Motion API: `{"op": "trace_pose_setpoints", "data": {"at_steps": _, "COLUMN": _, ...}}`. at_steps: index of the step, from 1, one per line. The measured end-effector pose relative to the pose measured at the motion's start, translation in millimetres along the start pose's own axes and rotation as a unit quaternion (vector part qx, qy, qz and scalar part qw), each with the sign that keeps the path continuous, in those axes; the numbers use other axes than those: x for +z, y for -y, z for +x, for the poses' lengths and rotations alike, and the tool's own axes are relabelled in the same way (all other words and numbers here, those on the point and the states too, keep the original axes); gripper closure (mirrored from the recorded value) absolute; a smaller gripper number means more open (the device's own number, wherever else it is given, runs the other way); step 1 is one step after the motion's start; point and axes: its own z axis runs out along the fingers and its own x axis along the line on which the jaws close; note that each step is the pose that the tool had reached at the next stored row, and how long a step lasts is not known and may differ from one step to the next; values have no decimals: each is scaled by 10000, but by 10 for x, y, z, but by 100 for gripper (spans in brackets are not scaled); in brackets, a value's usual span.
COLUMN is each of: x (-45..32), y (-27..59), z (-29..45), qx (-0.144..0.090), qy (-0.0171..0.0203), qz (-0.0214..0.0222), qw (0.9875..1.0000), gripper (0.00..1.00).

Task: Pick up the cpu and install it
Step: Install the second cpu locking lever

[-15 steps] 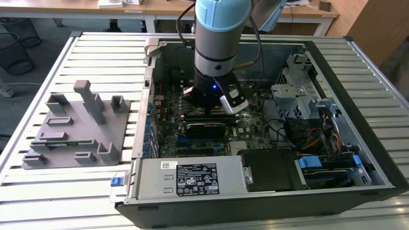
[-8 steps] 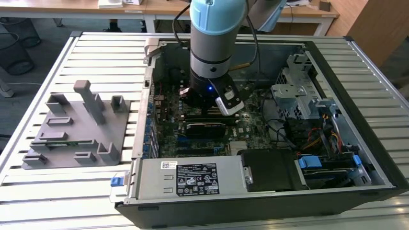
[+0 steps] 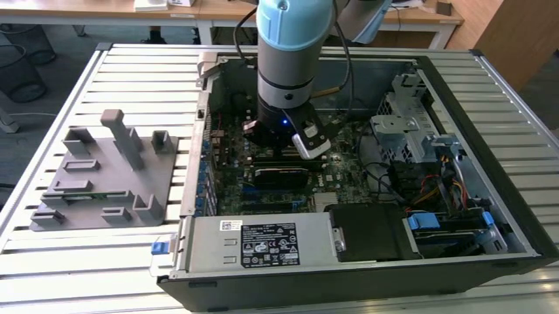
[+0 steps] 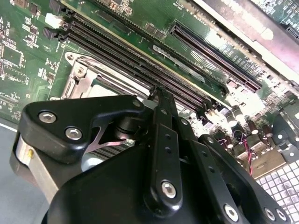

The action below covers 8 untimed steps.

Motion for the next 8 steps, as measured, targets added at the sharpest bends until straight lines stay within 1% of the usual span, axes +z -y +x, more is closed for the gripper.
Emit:
{"op": "trace_pose_setpoints", "data": {"at_steps": 3, "x": 4, "y": 8, "z": 1, "qx": 0, "qy": 1, "qz": -31, "qw": 10000, "gripper": 89}}
{"op": "trace_pose_setpoints", "data": {"at_steps": 8, "x": 10, "y": 39, "z": 18, "qx": -1, "qy": 3, "qz": -108, "qw": 9999, "gripper": 89}}
